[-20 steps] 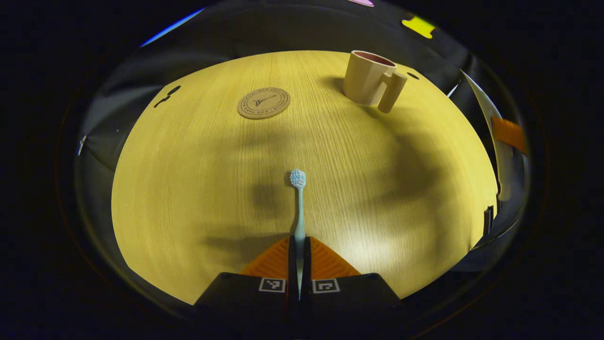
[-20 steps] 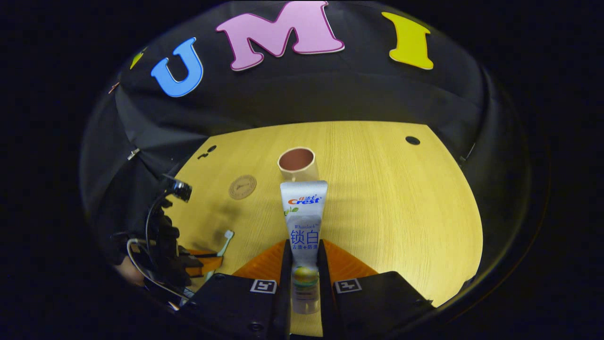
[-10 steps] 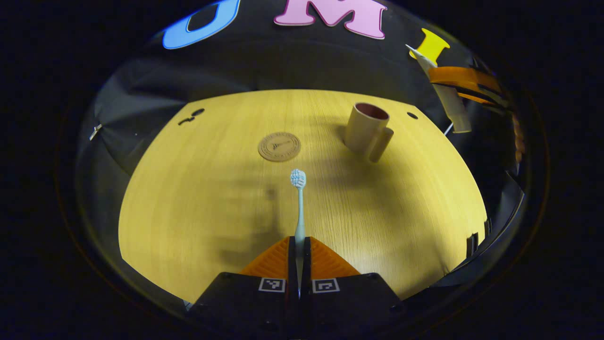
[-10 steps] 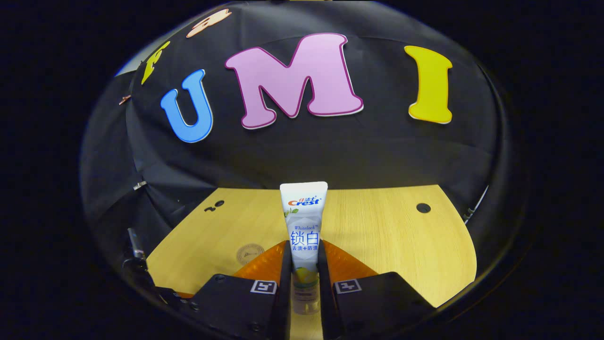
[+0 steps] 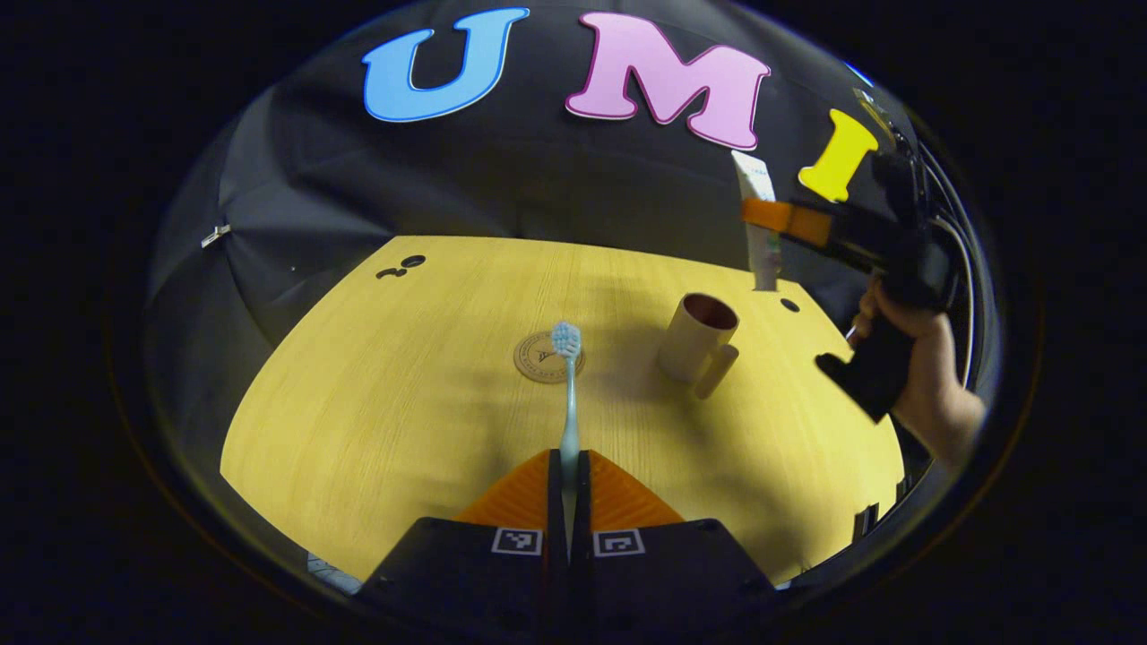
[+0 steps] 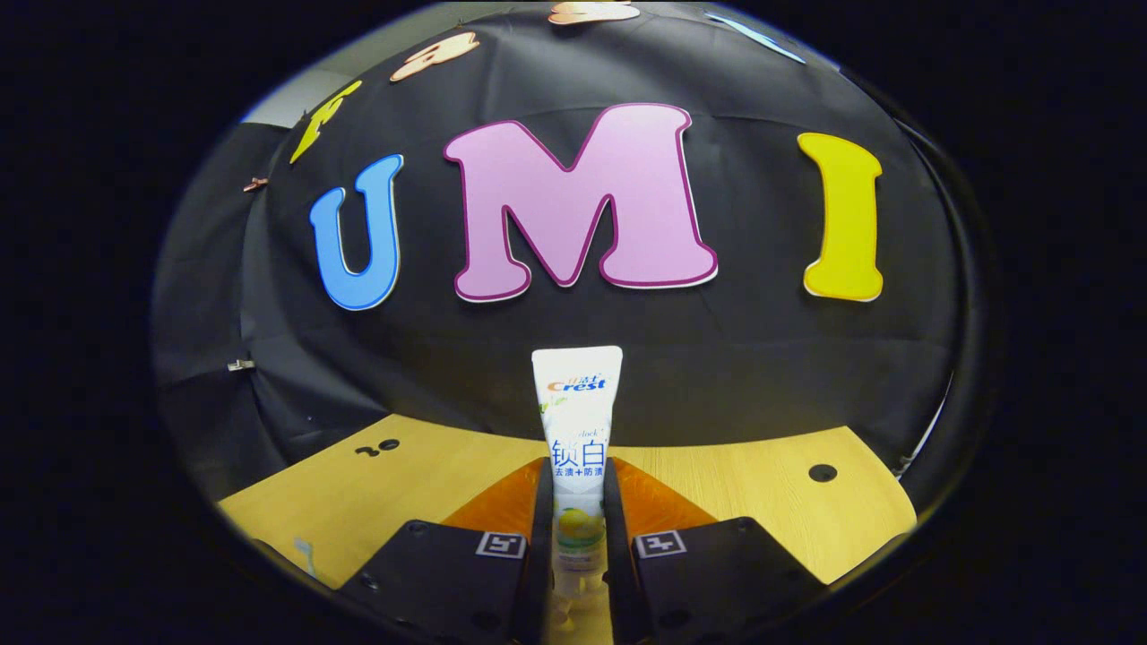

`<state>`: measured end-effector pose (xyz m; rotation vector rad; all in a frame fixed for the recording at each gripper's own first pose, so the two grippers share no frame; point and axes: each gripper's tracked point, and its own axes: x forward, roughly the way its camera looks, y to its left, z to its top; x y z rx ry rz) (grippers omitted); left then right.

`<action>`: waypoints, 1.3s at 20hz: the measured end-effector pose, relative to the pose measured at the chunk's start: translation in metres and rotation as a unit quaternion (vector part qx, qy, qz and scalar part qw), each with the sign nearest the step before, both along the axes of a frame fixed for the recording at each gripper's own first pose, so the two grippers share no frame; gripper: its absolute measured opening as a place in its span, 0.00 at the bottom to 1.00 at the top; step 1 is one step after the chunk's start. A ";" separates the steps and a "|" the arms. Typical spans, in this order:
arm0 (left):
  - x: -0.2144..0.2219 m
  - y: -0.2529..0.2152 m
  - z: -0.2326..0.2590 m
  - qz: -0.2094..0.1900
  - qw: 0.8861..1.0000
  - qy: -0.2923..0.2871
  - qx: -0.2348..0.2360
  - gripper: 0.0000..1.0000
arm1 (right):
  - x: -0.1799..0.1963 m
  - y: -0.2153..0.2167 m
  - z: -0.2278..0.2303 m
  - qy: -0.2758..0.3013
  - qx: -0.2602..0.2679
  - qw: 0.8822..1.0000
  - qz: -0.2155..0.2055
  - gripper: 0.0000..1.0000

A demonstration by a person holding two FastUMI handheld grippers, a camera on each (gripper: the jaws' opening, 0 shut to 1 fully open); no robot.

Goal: Put the toothbrush and toothpaste on the desktop into the cup, then pick up the cup and place it on the coaster on the desktop.

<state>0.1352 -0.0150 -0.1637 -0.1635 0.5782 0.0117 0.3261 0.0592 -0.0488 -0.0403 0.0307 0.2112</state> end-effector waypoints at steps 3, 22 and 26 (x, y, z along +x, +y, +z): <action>0.011 -0.011 -0.003 -0.002 1.000 0.011 -0.012 0.06 | 0.020 -0.010 -0.024 -0.001 0.004 1.000 -0.026 0.30; 0.059 -0.041 0.005 0.010 0.993 -0.088 -0.073 0.06 | 0.026 0.013 -0.103 -0.018 -0.008 0.999 0.035 0.49; 0.080 -0.052 0.030 -0.006 0.991 -0.119 -0.062 0.06 | 0.013 -0.017 -0.094 -0.010 0.006 1.000 0.015 0.99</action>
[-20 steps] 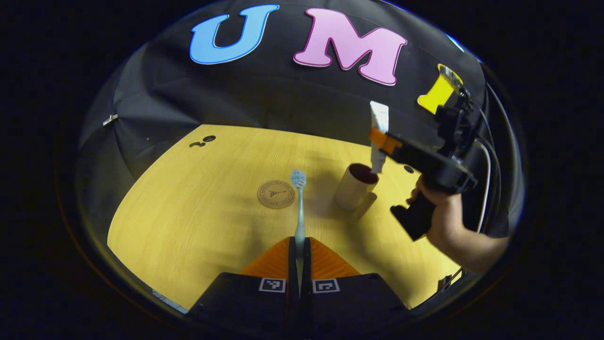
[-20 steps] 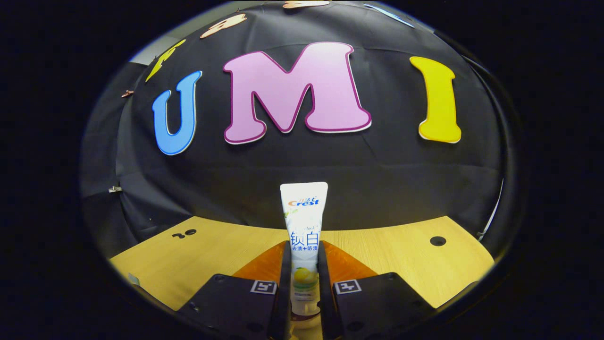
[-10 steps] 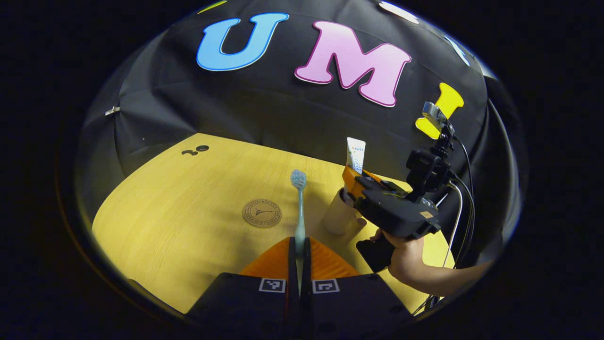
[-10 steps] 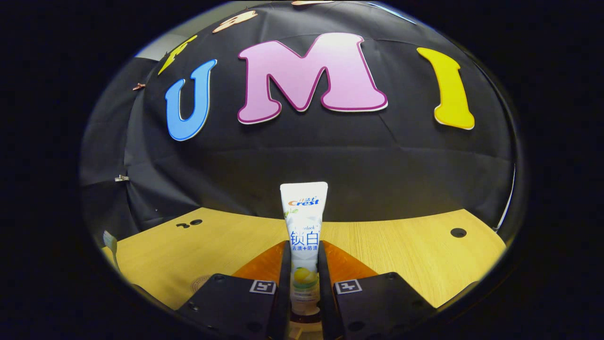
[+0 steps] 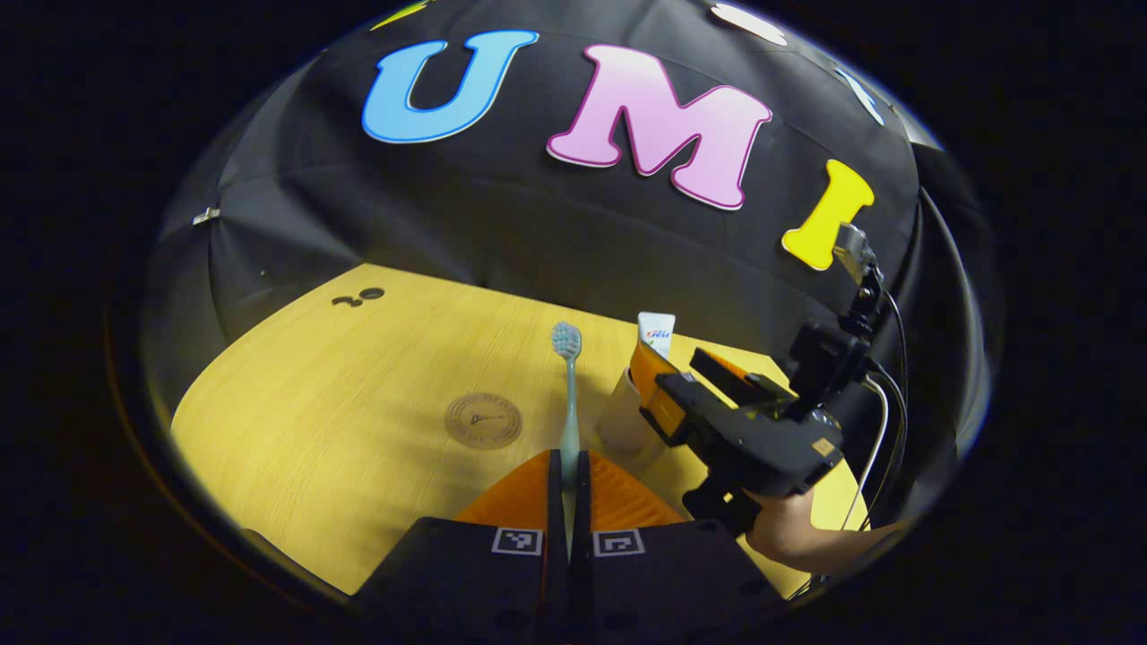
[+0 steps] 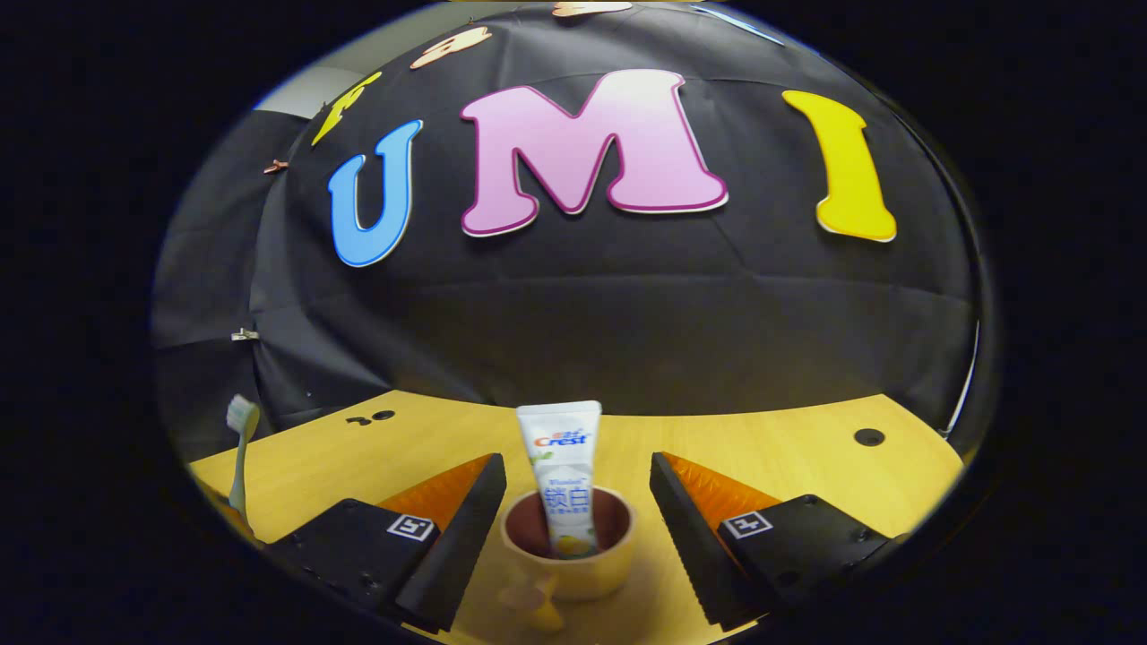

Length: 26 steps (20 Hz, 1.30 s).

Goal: Put the toothbrush and toothpaste on the desktop into the cup, then pick up the cup and place it on the coaster on the desktop.

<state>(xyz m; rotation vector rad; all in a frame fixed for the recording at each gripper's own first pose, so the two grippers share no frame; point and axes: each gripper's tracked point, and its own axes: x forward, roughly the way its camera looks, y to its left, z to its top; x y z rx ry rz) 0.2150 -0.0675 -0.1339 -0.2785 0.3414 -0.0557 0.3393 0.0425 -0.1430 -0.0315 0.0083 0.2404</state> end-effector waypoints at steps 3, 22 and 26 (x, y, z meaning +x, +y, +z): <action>0.025 -0.017 0.036 -0.020 0.999 -0.046 -0.009 0.06 | -0.018 -0.032 -0.001 0.017 0.004 1.000 -0.026 0.99; 0.165 -0.065 0.056 -0.031 0.966 -0.253 0.028 0.06 | -0.042 -0.109 -0.050 0.107 0.009 0.991 -0.080 0.98; 0.163 -0.068 0.047 -0.031 0.963 -0.264 0.054 0.11 | -0.046 -0.108 -0.058 0.114 0.007 0.990 -0.078 0.98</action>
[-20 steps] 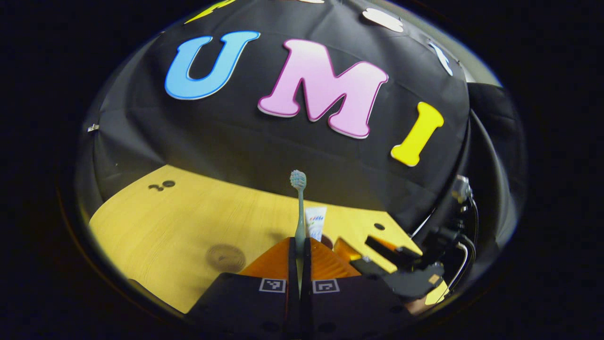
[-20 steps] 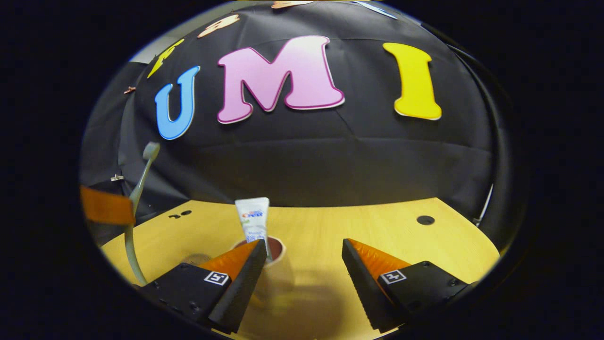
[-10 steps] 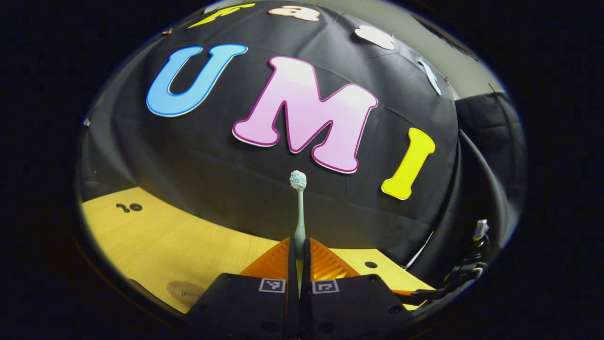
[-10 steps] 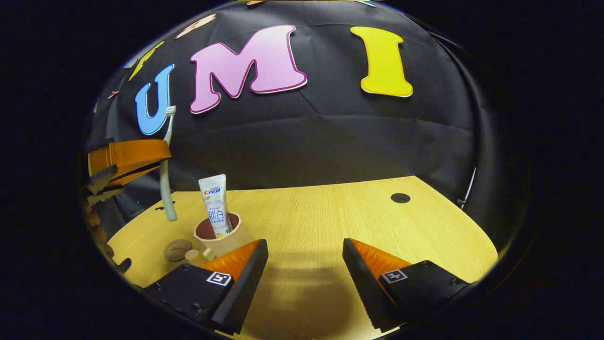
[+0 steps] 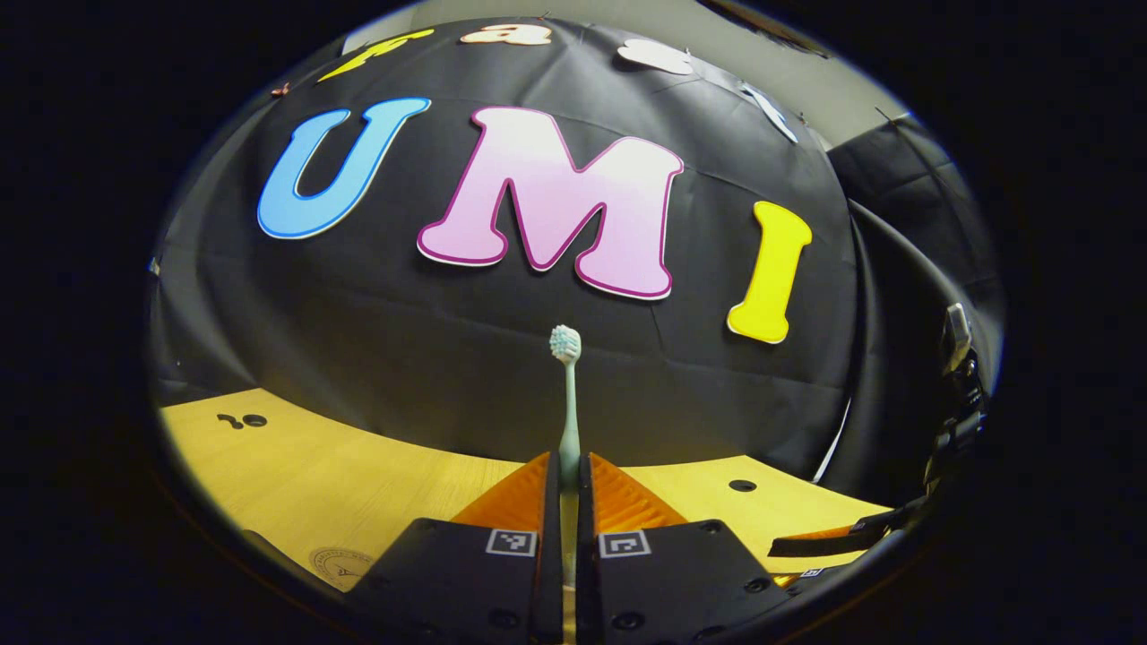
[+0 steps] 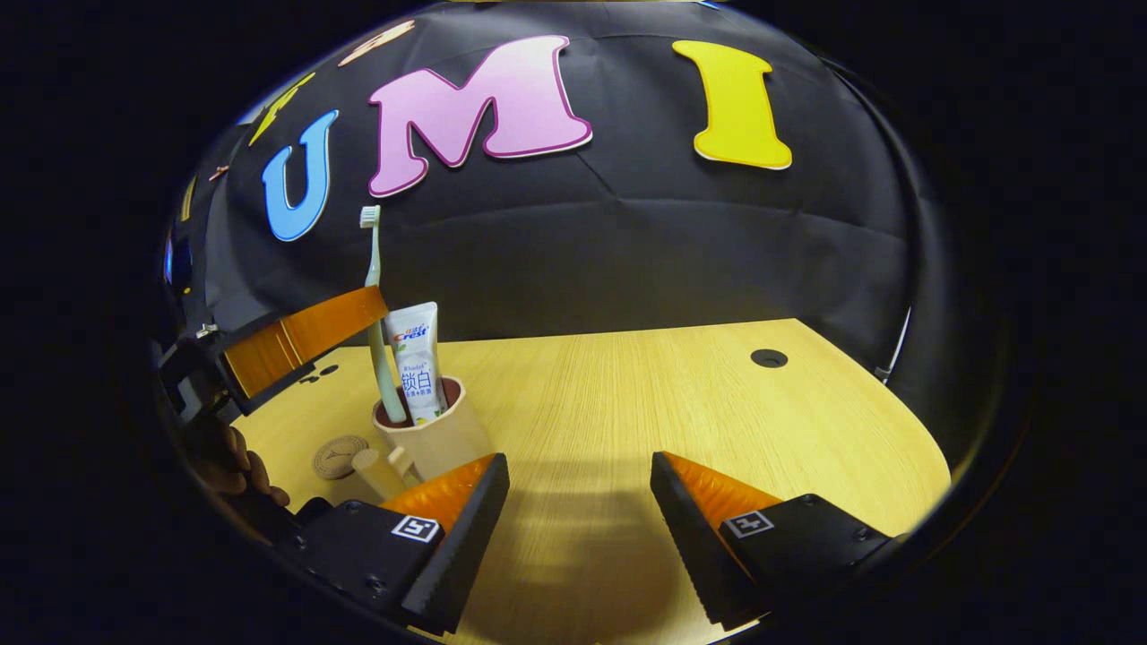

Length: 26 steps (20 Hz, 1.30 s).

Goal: Put the toothbrush and toothpaste on the desktop into the cup, then pick up the cup and place it on the coaster on the desktop.

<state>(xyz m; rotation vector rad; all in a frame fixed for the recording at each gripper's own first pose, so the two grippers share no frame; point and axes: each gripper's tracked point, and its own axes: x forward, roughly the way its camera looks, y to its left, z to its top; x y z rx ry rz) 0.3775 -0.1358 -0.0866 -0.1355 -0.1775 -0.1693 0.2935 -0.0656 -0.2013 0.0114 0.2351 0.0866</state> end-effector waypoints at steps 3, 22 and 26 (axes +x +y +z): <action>-0.003 -0.003 -0.017 0.001 1.000 0.010 0.017 0.14 | 0.002 0.004 -0.001 0.002 0.002 1.000 0.001 0.98; -0.125 0.071 -0.059 0.033 0.995 0.091 0.005 0.98 | 0.007 0.054 0.008 0.101 0.037 0.993 0.050 0.98; -0.150 0.110 -0.095 0.068 0.988 0.137 0.004 0.98 | 0.000 0.073 0.014 0.149 0.060 0.985 0.061 0.98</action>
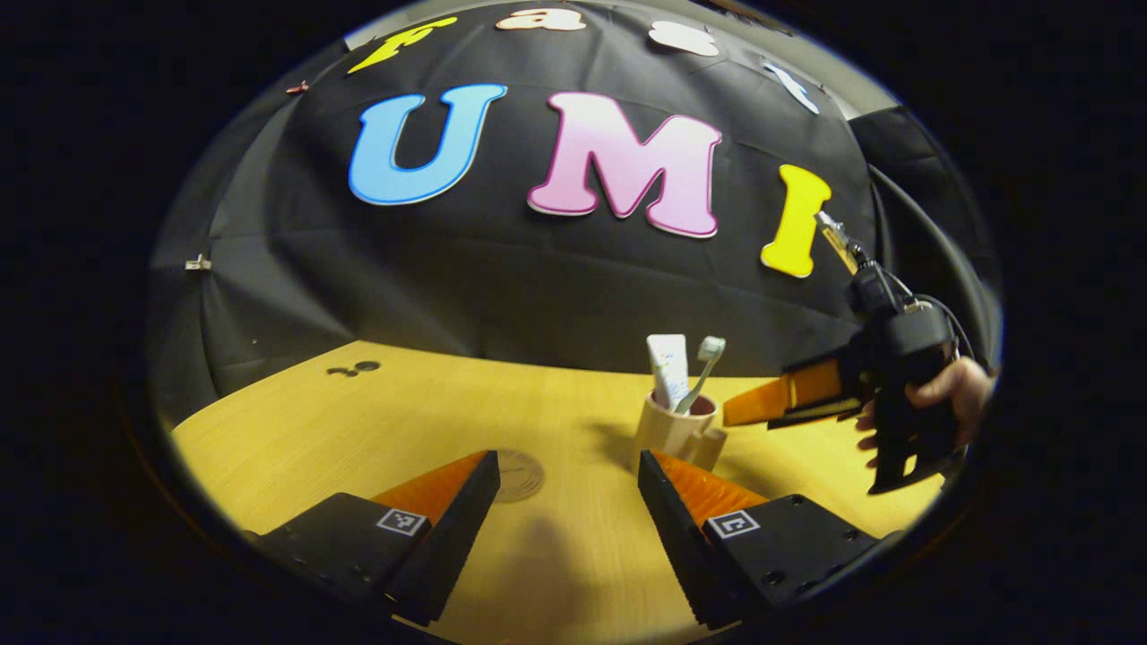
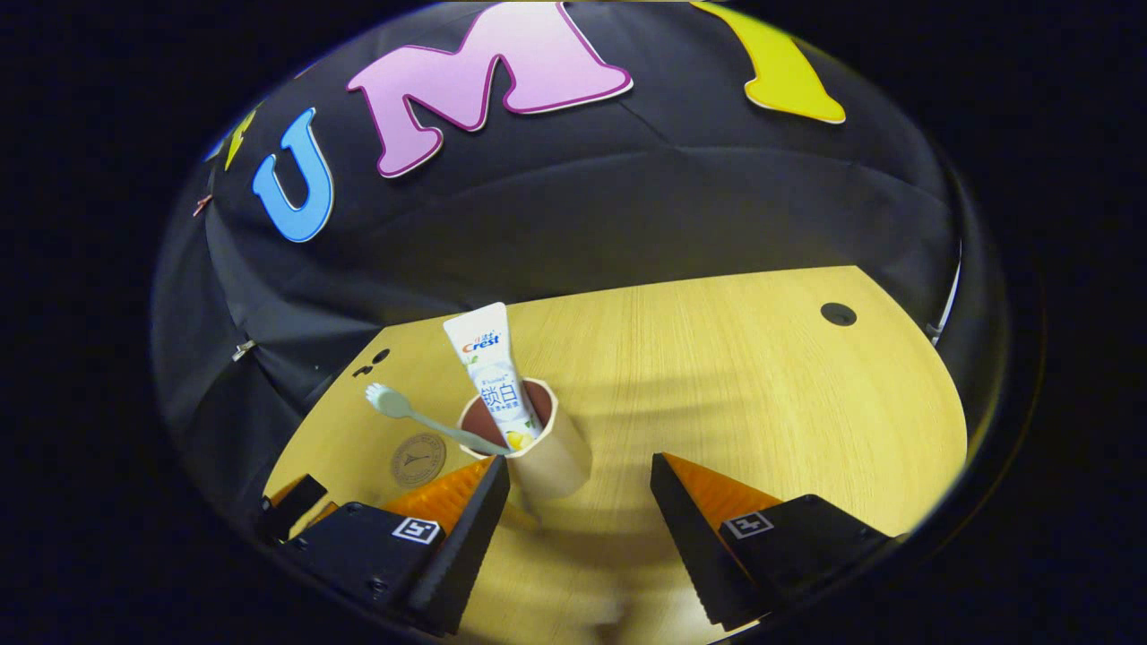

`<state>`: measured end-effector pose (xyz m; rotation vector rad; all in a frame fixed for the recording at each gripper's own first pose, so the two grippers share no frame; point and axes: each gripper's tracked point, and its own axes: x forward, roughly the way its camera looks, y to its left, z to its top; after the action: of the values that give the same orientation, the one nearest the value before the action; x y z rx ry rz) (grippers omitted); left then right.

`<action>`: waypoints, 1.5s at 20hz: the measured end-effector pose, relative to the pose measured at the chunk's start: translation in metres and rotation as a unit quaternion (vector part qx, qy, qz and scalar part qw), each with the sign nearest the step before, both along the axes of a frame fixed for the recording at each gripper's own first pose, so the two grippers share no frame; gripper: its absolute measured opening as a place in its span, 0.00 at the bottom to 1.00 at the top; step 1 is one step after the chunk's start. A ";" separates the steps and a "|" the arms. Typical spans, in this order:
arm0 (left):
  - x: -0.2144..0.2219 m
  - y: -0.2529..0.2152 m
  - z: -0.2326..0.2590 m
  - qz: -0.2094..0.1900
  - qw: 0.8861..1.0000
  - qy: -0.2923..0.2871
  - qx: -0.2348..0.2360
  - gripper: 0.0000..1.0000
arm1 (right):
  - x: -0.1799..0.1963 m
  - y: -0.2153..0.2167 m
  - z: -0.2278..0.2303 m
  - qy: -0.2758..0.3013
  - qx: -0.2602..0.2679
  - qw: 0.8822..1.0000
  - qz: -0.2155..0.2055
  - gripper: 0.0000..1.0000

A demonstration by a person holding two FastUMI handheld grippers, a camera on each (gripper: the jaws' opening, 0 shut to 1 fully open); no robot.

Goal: Put the toothbrush and toothpaste on the desktop into the cup, then pick up the cup and place it on the coaster on the desktop.

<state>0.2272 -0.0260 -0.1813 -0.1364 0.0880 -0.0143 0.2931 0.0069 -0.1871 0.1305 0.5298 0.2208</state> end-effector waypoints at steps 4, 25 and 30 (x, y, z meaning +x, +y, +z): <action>-0.018 0.033 -0.017 0.033 0.999 0.017 -0.017 0.98 | -0.004 0.017 0.006 0.045 -0.003 0.999 0.007 0.98; -0.083 0.163 -0.031 0.125 0.979 0.108 -0.121 0.96 | 0.001 0.073 -0.087 0.336 -0.081 0.938 0.028 0.98; -0.086 0.156 -0.043 0.110 0.977 0.129 -0.131 0.96 | 0.004 0.074 -0.095 0.349 -0.090 0.932 0.022 0.96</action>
<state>0.1411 0.1296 -0.2242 -0.4117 0.3301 0.2149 0.2972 0.0807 -0.2823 0.0130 1.2610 0.1648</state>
